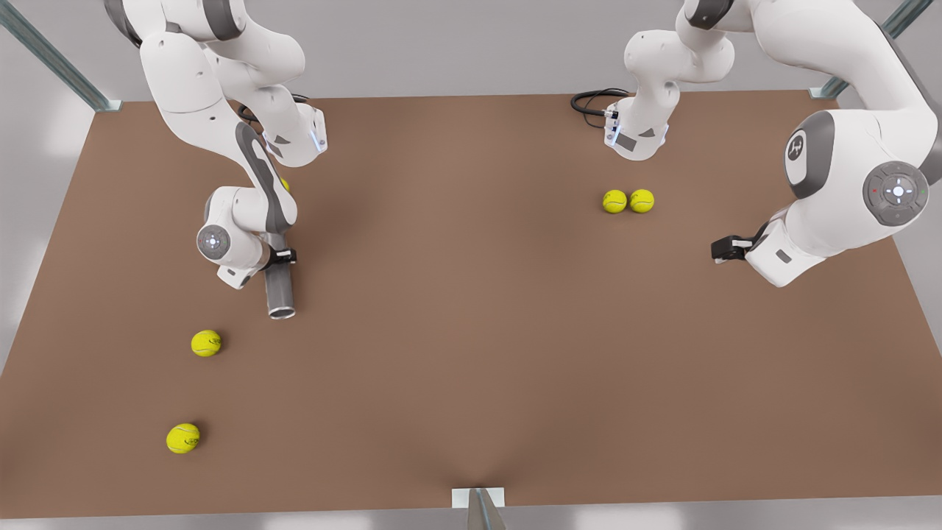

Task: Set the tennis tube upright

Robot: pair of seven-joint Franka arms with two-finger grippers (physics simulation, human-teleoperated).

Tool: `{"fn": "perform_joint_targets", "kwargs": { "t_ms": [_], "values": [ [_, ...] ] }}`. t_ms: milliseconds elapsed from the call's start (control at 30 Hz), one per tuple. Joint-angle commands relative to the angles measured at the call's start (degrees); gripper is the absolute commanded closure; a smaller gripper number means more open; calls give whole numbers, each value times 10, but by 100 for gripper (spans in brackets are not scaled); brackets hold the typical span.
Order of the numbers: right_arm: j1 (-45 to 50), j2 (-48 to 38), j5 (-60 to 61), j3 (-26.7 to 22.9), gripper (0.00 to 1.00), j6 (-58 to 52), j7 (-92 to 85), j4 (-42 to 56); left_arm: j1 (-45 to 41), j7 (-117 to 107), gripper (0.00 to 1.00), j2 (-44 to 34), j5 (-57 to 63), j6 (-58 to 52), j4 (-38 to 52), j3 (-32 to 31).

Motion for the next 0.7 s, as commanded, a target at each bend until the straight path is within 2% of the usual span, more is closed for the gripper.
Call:
{"fn": "perform_joint_targets", "kwargs": {
  "t_ms": [0, 167, 233, 333, 500, 567, 667],
  "values": [
    [0, 0, -3, 0, 38, -5, 2, 3, 0, 0, 0, 0, 0, 0, 0, 0],
    [0, -3, -3, 12, 37, -81, 1, 57, 0, -1, 0, 0, 0, -1, 0, -1],
    [1, 0, -5, 31, 37, -122, -15, 127, 0, -1, 0, 0, 0, -1, 0, -3],
    [23, 7, -12, 54, 37, -132, -22, 182, 0, -1, 0, 0, 0, 0, 0, -3],
    [101, 60, -14, 56, 38, -129, -129, 308, 0, -1, 0, 0, 0, 0, 0, -3],
    [134, 66, -17, 55, 38, -132, -131, 335, 0, -1, 0, 0, 0, 0, 0, -3],
    [174, 121, -43, 56, 38, -135, -131, 412, 0, -1, 0, 0, 0, 0, 0, -3]
  ]
}}
